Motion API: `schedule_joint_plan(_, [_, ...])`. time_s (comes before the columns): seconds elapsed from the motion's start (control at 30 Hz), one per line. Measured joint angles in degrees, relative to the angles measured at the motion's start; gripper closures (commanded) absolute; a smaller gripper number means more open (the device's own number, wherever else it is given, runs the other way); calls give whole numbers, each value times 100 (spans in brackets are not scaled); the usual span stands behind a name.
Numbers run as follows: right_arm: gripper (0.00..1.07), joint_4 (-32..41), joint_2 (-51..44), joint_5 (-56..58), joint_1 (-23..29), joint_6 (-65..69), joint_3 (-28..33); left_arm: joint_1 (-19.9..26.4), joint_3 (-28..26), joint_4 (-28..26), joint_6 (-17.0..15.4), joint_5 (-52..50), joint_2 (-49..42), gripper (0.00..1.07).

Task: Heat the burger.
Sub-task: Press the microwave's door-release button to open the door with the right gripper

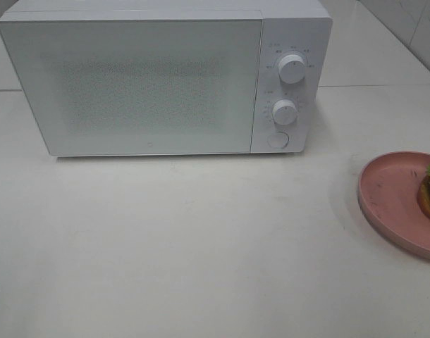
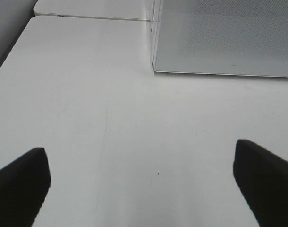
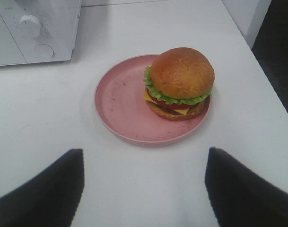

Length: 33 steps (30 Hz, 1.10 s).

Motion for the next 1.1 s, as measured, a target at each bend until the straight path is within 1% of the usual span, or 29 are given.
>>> schedule_joint_plan(0.17, [36, 6, 74, -52, 0, 0, -86, 0, 0, 0, 0, 0, 0, 9])
schedule_joint_plan(0.6, [36, 11, 1266, -928, 0, 0, -155, 0, 0, 0, 0, 0, 0, 9])
schedule_joint_plan(0.77, [36, 11, 1570, -1226, 0, 0, -155, 0, 0, 0, 0, 0, 0, 9])
schedule_joint_plan(1.1, [36, 17, 2298, -2487, 0, 0, 241, 0, 0, 0, 0, 0, 0, 9])
